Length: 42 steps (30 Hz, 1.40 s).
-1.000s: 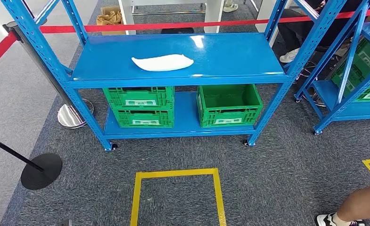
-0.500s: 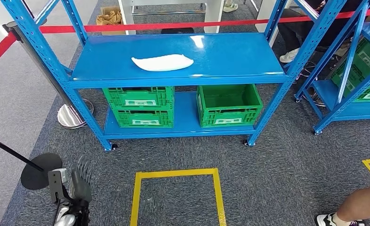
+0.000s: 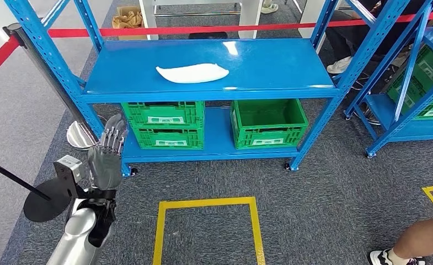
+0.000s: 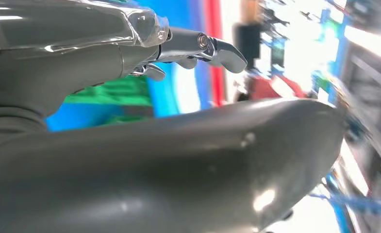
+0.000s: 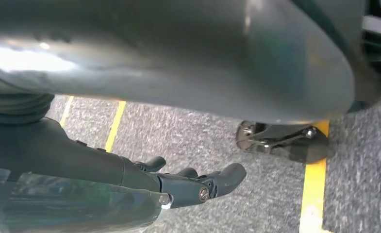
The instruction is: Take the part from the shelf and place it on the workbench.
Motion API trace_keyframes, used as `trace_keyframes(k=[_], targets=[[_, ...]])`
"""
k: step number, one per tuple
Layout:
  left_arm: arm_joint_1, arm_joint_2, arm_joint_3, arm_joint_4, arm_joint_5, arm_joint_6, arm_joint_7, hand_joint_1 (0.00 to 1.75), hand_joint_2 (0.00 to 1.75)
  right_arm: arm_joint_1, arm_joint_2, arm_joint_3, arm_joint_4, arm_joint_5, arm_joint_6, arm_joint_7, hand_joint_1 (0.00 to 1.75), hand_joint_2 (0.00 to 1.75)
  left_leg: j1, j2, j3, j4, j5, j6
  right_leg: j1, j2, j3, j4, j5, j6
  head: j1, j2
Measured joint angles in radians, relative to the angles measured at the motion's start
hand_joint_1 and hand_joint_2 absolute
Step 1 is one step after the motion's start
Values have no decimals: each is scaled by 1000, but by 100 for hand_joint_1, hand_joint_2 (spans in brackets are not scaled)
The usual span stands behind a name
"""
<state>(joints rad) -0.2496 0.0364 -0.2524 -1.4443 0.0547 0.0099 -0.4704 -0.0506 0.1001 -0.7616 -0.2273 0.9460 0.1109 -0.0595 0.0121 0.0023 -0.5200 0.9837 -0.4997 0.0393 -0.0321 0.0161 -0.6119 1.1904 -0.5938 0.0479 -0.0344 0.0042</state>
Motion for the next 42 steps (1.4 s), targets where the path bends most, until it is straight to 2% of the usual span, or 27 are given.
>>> trace_keyframes(k=[1,2,3,4,5,7,8,12,14,16,17,18,19,21,22,23,25,27,29,31,33,34,35,37,38,39,42], targets=[[-8,5,-24,-26,-2,0,0,0,0,-2,1,-4,1,7,1,0,0,0,-1,2,0,0,-1,0,0,-1,-39,67,-19,0,0,0],[-17,9,-51,-50,-5,1,0,0,0,-2,2,-7,3,14,2,0,0,0,-1,4,1,0,-4,-1,0,-1,-67,108,-22,1,0,0],[-26,13,-76,-72,-7,3,1,0,0,-3,3,-10,4,22,3,0,0,0,0,4,4,1,-7,-3,-1,-2,-74,106,-3,0,1,0],[-36,17,-101,-94,-9,5,1,0,0,-3,4,-15,5,28,3,0,0,0,1,4,9,1,-11,-7,-2,-5,-61,63,32,0,1,0],[-47,20,-125,-111,-11,7,1,0,0,-3,4,-19,5,34,3,0,0,0,2,4,14,2,-17,-13,-4,-9,-33,-9,75,0,1,0],[-74,25,-171,-140,-13,10,-1,0,0,-7,10,-30,9,44,1,1,0,0,-1,4,19,6,-31,-29,-5,-16,19,-129,121,-4,3,0],[-88,27,-195,-154,-13,11,-3,0,0,-8,13,-35,10,49,-1,2,0,0,-3,4,18,7,-36,-36,-4,-17,31,-155,123,-9,4,0],[-129,36,-279,-201,-18,13,-14,0,0,-12,22,-54,14,62,-5,7,0,0,2,4,20,17,-52,-53,1,-12,42,-157,107,-40,1,0],[-140,40,-298,-214,-18,14,-16,0,0,-14,24,-58,15,65,-6,8,0,0,4,4,-28,108,-87,-59,0,-10,52,-159,99,-53,-2,0],[-145,45,-311,-219,-18,15,-16,0,0,-16,25,-63,15,65,-6,8,0,0,4,4,-126,254,-128,-61,3,-9,62,-159,87,-60,-3,0],[-144,48,-318,-221,-18,16,-16,0,0,-16,25,-65,16,65,-5,8,0,0,4,4,-170,305,-130,-60,5,-7,69,-159,80,-61,-3,0],[-144,50,-323,-224,-18,16,-15,0,0,-15,25,-68,16,65,-4,8,0,0,3,3,-196,320,-112,-58,6,-6,79,-159,72,-61,-3,0],[-144,52,-327,-230,-18,17,-14,0,0,-14,25,-71,16,65,-2,6,0,0,2,3,-200,291,-70,-54,8,-3,91,-159,62,-61,-3,0],[-142,57,-332,-248,-21,19,-9,0,0,-14,26,-75,17,65,2,1,0,0,-6,0,-162,157,32,-37,9,1,117,-161,42,-58,-3,0],[-139,59,-334,-257,-24,21,-7,0,0,-15,26,-76,17,65,4,-2,0,0,-11,-1,-137,94,63,-28,9,3,127,-164,32,-55,-1,0],[-136,62,-337,-264,-27,22,-5,0,0,-17,27,-77,18,65,5,-5,0,0,-16,-1,-120,56,73,-21,8,5,132,-169,26,-50,1,0],[-123,67,-342,-279,-36,27,-3,0,0,-19,29,-77,19,65,6,-8,0,0,-21,-3,-101,26,58,-13,7,6,145,-175,29,-35,3,0],[-108,70,-345,-293,-46,31,-6,0,0,-17,30,-77,20,65,6,-9,0,0,-15,-7,-78,10,51,-8,7,2,148,-153,40,-26,4,0],[-99,70,-347,-302,-52,32,-10,0,0,-19,30,-78,21,65,5,-10,0,0,-9,-7,-51,2,41,-2,7,-3,94,-58,38,-21,8,0],[-89,70,-349,-307,-55,32,-12,0,0,-19,28,-78,21,65,5,-10,0,0,-9,-5,-31,1,22,1,7,-4,0,68,-1,-15,12,0],[-78,70,-349,-311,-57,32,-12,0,0,-14,26,-79,21,67,6,-10,0,0,-9,-7,-7,1,1,1,7,-4,-65,112,-43,-10,13,0],[-75,70,-350,-315,-57,32,-11,0,0,-12,24,-79,22,68,6,-9,0,0,-8,-9,9,1,-11,0,7,-5,-74,85,-35,-10,13,0],[-73,70,-350,-317,-58,32,-11,0,0,-10,22,-79,22,69,6,-9,0,0,-7,-9,23,1,-23,-3,7,-6,-67,29,-2,-10,14,0],[-71,70,-350,-323,-58,32,-9,0,0,-9,20,-79,22,69,6,-9,0,0,-7,-10,49,1,-48,-12,7,-15,-35,-97,97,-14,14,0],[-71,70,-350,-326,-58,32,-8,0,0,-11,19,-79,23,69,6,-8,0,0,-9,-11,59,-1,-62,-18,9,-19,-21,-132,125,-19,14,0],[-71,70,-350,-330,-58,32,-7,0,0,-12,19,-79,24,69,7,-8,0,0,-10,-11,74,-1,-72,-26,11,-23,-12,-149,138,-26,14,0],[-73,70,-348,-344,-59,32,-4,0,0,-17,19,-79,24,70,7,-7,0,0,-9,-9,99,17,-76,-42,11,-18,15,-153,131,-49,13,0]])
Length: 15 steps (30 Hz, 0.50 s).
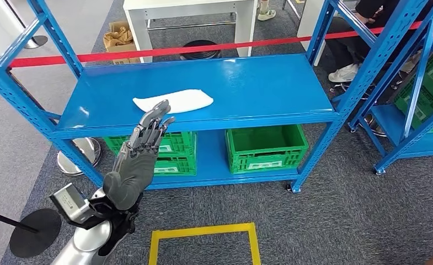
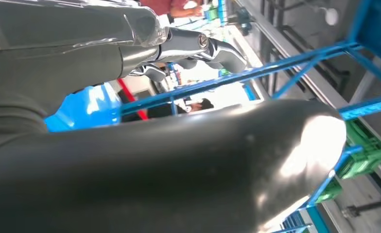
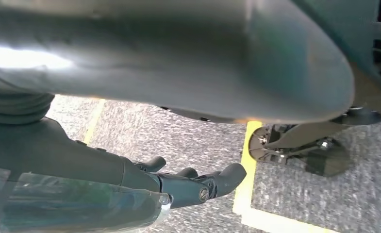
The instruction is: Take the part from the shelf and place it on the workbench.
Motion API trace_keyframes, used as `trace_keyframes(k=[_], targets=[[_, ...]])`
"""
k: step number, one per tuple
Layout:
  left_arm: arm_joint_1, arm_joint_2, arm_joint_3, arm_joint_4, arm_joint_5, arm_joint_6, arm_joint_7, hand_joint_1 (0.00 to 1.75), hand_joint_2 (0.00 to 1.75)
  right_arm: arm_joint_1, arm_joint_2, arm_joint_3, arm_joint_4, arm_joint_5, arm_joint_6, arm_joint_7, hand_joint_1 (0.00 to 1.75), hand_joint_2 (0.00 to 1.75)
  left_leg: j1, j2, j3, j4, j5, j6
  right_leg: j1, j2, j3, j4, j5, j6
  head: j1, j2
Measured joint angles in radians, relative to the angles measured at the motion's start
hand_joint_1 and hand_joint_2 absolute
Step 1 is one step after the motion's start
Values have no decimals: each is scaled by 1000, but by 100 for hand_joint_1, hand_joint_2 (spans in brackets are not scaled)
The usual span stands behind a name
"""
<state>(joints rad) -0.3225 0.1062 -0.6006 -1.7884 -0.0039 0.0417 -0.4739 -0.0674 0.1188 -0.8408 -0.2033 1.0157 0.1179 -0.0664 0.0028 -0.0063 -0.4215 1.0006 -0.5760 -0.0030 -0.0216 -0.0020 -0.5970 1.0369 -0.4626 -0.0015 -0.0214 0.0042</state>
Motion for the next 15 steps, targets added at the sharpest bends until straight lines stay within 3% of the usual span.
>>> trace_keyframes(k=[2,5,6,7,8,10,11,12,15], targets=[[2,1,2,-4,-2,-1,1,0,0,-2,0,0,0,0,0,1,0,0,1,1,-46,78,-11,-7,-2,3,21,-1,-7,-13,-4,0],[14,4,2,-4,-5,-4,0,0,0,0,-1,-2,0,-1,0,3,0,0,2,1,-187,249,-80,-16,-2,5,35,-2,-29,-20,-7,0],[19,5,2,-4,-5,-5,-1,0,0,2,-1,-2,0,-1,-1,4,0,0,2,1,-222,270,-93,-16,-1,6,42,-2,-37,-20,-8,0],[22,6,2,-4,-6,-7,-2,0,0,5,0,-3,0,-2,-1,4,0,0,1,2,-240,257,-84,-14,0,8,52,-2,-46,-19,-8,0],[24,7,2,-4,-6,-8,-3,0,0,7,0,-3,0,-2,-2,4,0,0,1,2,-241,212,-53,-10,1,9,64,-2,-55,-18,-8,0],[20,8,4,-3,-2,-14,-5,0,0,7,1,-4,1,-2,-3,6,0,0,-5,1,-218,88,54,4,3,10,84,-4,-75,-14,-6,0],[14,8,5,-1,3,-17,-4,0,0,6,2,-4,1,-2,-3,7,0,0,-9,1,-209,44,93,10,3,12,91,-6,-83,-10,-6,0],[6,8,6,0,9,-20,-3,0,0,4,3,-4,2,-1,-4,10,0,0,-12,0,-202,19,116,14,3,13,97,-12,-91,-4,-5,0],[-21,7,10,5,24,-23,2,0,0,1,5,-4,3,1,-4,15,0,0,-11,-4,-170,-5,109,26,4,13,118,-2,-83,15,-5,0]])
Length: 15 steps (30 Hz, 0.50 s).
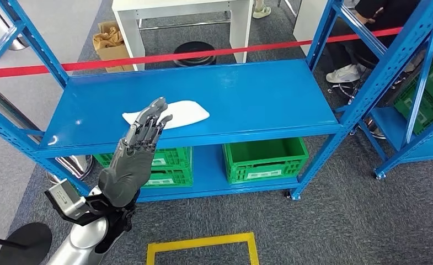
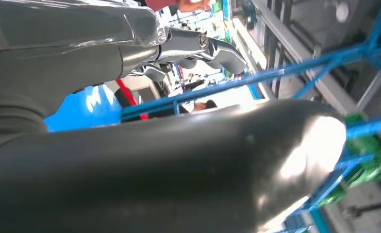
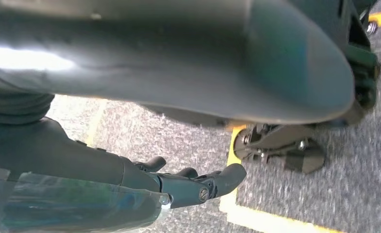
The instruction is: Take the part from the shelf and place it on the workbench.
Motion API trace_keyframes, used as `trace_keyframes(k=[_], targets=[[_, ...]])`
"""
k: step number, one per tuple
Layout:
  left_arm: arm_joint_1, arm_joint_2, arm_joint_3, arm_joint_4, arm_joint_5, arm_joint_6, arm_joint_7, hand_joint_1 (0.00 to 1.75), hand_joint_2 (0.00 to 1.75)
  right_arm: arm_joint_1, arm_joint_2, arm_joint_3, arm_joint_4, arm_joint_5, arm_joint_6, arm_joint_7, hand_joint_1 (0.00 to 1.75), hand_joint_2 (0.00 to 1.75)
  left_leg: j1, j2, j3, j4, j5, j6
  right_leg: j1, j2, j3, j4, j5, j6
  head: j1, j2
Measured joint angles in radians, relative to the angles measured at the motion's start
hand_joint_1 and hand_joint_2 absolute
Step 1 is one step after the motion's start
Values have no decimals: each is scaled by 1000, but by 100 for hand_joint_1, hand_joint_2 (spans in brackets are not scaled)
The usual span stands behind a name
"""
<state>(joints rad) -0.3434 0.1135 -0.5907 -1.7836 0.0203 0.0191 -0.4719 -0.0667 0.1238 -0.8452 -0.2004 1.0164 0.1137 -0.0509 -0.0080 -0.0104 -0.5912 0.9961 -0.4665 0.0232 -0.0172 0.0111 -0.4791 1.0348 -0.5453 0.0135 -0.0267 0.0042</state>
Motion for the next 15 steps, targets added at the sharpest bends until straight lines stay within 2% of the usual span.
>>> trace_keyframes(k=[1,2,3,5,6,7,8,9,11,12,13,15], targets=[[-5,0,1,1,2,0,1,0,0,-1,0,0,0,0,0,1,0,0,3,0,15,-5,-4,5,1,-1,-8,30,6,3,2,0],[-7,0,1,2,4,1,1,0,0,-4,0,0,0,1,0,1,0,0,6,1,31,-8,-9,10,1,-2,-34,76,5,5,4,0],[-8,0,2,3,6,2,2,0,0,-6,0,0,0,2,1,1,0,0,8,3,42,-10,-17,13,1,-2,-76,139,-4,8,6,0],[-9,2,2,6,10,4,2,0,0,-5,-2,0,0,5,2,1,0,0,9,4,64,-10,-38,17,0,-2,-172,257,-56,17,9,0],[-9,3,2,7,11,4,1,0,0,-3,-3,0,0,6,2,1,0,0,10,2,77,-10,-51,17,0,-3,-209,285,-88,22,9,0],[-9,4,2,8,14,5,0,0,0,0,-4,0,0,7,2,2,0,0,12,0,94,-10,-65,15,0,-3,-231,279,-108,25,9,0],[-9,6,2,12,19,5,-3,0,0,2,-5,0,0,8,2,2,0,0,13,-1,113,-10,-81,13,0,-3,-239,244,-106,26,9,0],[-9,8,2,16,27,5,-7,0,0,4,-7,0,0,9,1,2,0,0,15,-2,131,-10,-97,9,-1,-4,-237,185,-69,27,10,0],[-10,13,1,27,43,8,-14,0,0,6,-9,-2,1,10,-2,3,0,0,14,-3,165,-8,-133,-2,-2,-12,-225,71,60,22,11,0],[-13,16,1,34,50,12,-18,0,0,7,-9,-3,2,10,-5,5,0,0,13,-4,179,-10,-151,-9,-1,-16,-217,41,112,17,10,0],[-20,20,0,44,59,18,-25,0,0,6,-10,-4,2,10,-9,6,0,0,11,-5,193,-10,-161,-15,0,-18,-210,32,137,9,10,0],[-45,33,-1,75,83,40,-47,0,0,1,-10,-7,2,10,-17,10,0,0,11,-5,193,16,-151,-27,0,-18,-192,33,131,-5,9,0]])
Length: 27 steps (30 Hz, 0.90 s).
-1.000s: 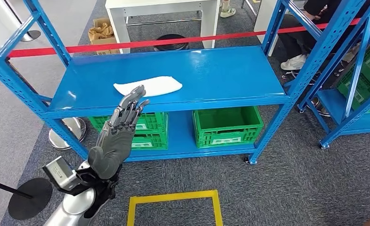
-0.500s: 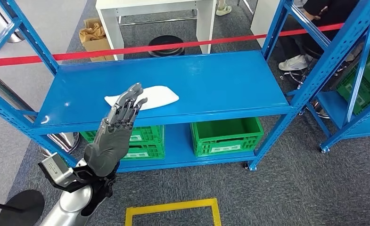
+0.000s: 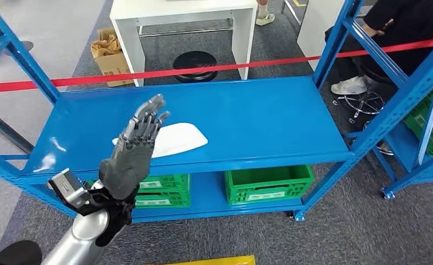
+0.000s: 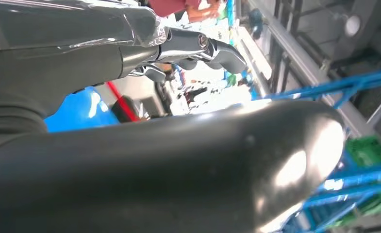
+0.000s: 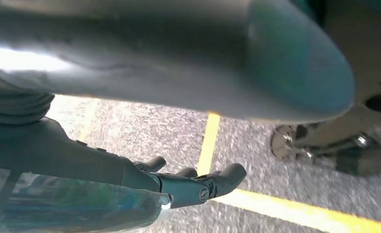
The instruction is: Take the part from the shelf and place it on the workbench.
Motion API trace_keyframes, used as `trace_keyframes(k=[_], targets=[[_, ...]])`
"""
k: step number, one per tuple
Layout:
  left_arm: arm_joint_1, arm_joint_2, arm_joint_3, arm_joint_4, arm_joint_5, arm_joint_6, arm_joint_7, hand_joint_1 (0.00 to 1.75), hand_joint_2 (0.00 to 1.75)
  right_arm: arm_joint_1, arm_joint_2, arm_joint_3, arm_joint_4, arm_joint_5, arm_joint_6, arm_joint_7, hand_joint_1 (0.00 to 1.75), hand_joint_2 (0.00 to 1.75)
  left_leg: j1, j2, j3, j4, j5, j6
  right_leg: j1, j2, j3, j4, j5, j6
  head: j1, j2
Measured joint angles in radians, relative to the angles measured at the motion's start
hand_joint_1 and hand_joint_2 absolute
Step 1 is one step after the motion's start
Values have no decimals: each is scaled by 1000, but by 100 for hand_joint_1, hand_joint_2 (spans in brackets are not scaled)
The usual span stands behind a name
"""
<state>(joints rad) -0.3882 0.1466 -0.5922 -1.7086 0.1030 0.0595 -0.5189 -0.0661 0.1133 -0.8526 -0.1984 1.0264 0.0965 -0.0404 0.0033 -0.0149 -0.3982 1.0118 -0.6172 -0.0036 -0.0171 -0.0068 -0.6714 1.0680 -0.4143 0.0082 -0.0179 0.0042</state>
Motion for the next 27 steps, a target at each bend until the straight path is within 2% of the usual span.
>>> trace_keyframes(k=[1,2,3,4,5,6,7,8,9,10,11,12,13,14,15,18,19,23,27], targets=[[-11,9,-1,20,10,17,-15,0,0,-4,-1,-2,0,1,-3,2,0,0,0,1,-23,43,19,-5,-2,1,8,-5,-4,-7,0,0],[-15,18,-1,40,12,36,-29,0,0,-7,-3,-4,0,2,-4,3,0,0,1,3,-63,101,32,-9,-5,2,17,-12,-9,-12,-2,0],[-7,26,0,55,4,60,-41,0,0,-9,-4,-5,0,3,-5,4,0,0,2,5,-109,164,28,-14,-7,4,28,-20,-15,-17,-2,0],[12,34,0,66,-18,88,-51,0,0,-8,-5,-7,0,4,-6,4,0,0,3,6,-155,218,4,-18,-7,7,39,-26,-22,-21,-3,0],[40,39,1,71,-51,122,-57,0,0,-5,-6,-8,0,5,-5,4,0,0,4,6,-193,253,-33,-22,-8,10,51,-30,-30,-22,-4,0],[72,42,2,71,-88,153,-60,0,0,0,-7,-10,0,6,-5,3,0,0,4,7,-224,267,-65,-24,-8,13,64,-32,-40,-23,-4,0],[105,44,3,70,-123,179,-62,0,0,4,-8,-11,0,7,-4,2,0,0,5,7,-243,258,-76,-24,-8,16,77,-32,-50,-22,-4,0],[134,44,3,68,-152,198,-63,0,0,8,-8,-11,0,7,-4,1,0,0,5,7,-251,224,-59,-23,-8,18,91,-32,-61,-21,-4,0],[158,44,3,65,-173,210,-62,0,0,11,-9,-11,0,8,-3,0,0,0,6,8,-248,169,-11,-20,-8,19,105,-33,-72,-19,-4,0],[179,44,5,60,-196,223,-58,0,0,12,-10,-11,0,9,-3,-2,0,0,6,10,-239,104,54,-17,-8,19,117,-33,-82,-16,-4,0],[198,43,10,53,-230,238,-47,0,0,12,-10,-11,0,13,-2,-5,0,0,4,12,-230,53,100,-14,-7,20,128,-33,-92,-11,-4,0],[219,42,17,45,-270,251,-34,0,44,12,-11,-11,0,17,0,-7,0,0,1,14,-222,21,131,-9,-6,21,135,-34,-100,-5,-5,0],[241,39,26,34,-315,262,-18,0,87,12,-12,-11,0,22,2,-9,0,0,-1,15,-217,9,144,-4,-5,23,139,-34,-107,2,-5,0],[261,35,35,23,-356,268,-5,0,131,13,-13,-11,0,26,4,-11,0,0,-3,15,-214,11,141,-1,-4,23,145,-34,-114,7,-5,0],[277,31,42,13,-383,270,3,0,175,14,-15,-11,0,28,6,-12,0,0,-2,13,-210,10,148,1,-3,22,147,-36,-117,4,-5,0],[307,17,58,-9,-444,274,20,0,175,14,-21,-11,0,33,8,-14,0,0,-1,9,-206,5,153,3,0,18,159,-47,-121,-22,-4,0],[318,12,63,-14,-468,277,26,0,175,14,-22,-11,0,34,9,-15,0,0,-1,9,-205,5,151,6,0,18,163,-52,-122,-23,-3,0],[371,-17,84,-24,-649,322,71,0,175,17,-27,-15,0,34,8,-14,0,0,-2,8,-200,5,141,16,0,17,175,-69,-125,-17,-4,0],[406,-32,99,-24,-903,384,162,0,175,19,-29,-18,0,36,7,-6,0,0,-2,8,-196,5,137,21,-1,16,183,-78,-126,7,-4,0]])
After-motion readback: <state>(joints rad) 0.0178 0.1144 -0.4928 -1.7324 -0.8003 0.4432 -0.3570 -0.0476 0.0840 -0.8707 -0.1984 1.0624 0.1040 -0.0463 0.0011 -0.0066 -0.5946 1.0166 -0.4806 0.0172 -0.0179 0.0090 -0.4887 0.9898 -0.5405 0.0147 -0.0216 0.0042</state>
